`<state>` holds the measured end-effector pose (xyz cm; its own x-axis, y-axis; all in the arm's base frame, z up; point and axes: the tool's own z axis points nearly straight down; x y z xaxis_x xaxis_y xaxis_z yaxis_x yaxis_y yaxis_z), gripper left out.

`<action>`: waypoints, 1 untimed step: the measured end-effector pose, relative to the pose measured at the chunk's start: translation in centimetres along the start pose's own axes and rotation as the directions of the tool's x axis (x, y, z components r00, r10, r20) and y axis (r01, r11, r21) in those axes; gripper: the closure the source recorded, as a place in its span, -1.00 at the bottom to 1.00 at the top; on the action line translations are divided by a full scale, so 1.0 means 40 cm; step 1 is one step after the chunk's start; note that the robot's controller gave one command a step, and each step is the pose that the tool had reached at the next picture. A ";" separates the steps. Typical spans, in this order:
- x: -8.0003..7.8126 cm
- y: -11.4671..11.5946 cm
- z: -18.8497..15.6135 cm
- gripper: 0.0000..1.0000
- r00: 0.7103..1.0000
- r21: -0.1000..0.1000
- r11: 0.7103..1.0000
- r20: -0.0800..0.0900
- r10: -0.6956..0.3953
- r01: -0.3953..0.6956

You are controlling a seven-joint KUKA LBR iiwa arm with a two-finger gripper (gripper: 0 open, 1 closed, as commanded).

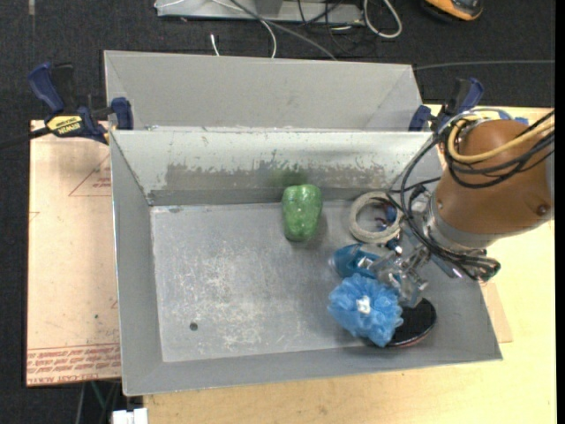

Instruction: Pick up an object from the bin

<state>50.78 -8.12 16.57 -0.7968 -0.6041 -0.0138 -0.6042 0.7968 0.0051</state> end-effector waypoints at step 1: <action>0.016 0.013 0.117 1.00 1.000 0.004 1.000 0.009 -0.012 0.012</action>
Offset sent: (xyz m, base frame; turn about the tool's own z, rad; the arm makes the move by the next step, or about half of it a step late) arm -0.0118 0.0339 -0.0123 0.0642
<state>50.00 -8.02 11.89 -0.7893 -0.6136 -0.0228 -0.6137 0.7895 0.0007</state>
